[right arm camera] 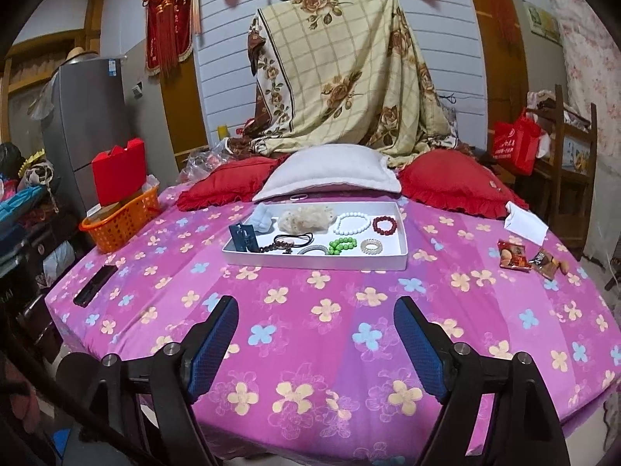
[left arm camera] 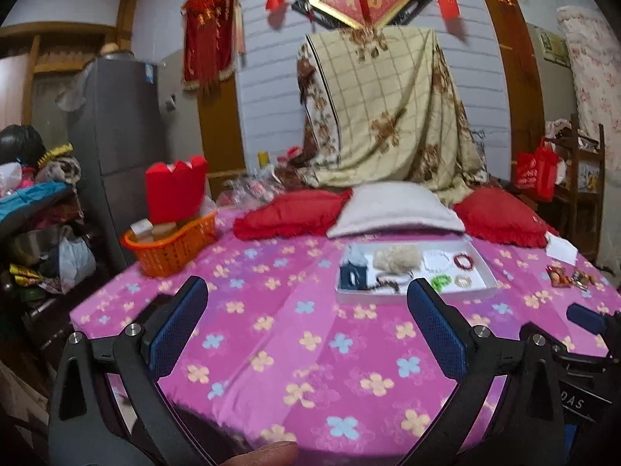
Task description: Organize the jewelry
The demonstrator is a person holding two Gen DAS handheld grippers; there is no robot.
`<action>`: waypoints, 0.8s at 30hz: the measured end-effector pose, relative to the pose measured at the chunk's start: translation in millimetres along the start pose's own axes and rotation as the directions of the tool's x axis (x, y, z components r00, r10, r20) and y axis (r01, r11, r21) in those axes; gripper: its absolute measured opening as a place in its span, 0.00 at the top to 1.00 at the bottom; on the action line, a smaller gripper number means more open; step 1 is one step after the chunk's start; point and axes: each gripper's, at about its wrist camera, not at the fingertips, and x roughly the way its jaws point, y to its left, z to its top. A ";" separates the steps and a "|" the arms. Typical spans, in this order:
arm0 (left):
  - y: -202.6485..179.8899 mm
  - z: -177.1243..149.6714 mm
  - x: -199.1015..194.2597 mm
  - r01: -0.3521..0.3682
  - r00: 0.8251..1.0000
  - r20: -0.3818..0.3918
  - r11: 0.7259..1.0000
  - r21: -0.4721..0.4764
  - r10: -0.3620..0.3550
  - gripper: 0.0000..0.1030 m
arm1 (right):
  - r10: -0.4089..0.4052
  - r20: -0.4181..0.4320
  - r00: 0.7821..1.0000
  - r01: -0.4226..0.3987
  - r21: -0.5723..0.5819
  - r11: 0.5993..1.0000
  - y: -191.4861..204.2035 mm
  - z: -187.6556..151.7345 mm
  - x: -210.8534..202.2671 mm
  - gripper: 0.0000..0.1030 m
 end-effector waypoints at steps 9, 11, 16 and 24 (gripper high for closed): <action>-5.1 -17.5 13.6 0.060 0.992 -0.111 0.998 -0.014 -0.061 0.00 | -0.024 -0.022 0.999 0.024 -0.012 1.000 1.8 -5.0 5.2 0.21; -4.8 -21.7 16.6 0.071 0.988 -0.136 0.997 -0.021 -0.073 0.00 | -0.029 -0.023 0.999 0.028 -0.007 1.000 1.8 -6.0 6.0 0.21; -5.5 -30.7 24.8 0.066 0.979 -0.189 0.997 -0.027 -0.070 0.00 | -0.031 -0.040 0.999 0.031 -0.002 1.000 0.9 -8.2 11.8 0.21; -6.9 -37.1 33.8 0.059 0.967 -0.245 0.998 -0.026 -0.063 0.00 | -0.040 -0.047 0.998 0.040 0.000 0.999 -0.5 -10.7 12.5 0.21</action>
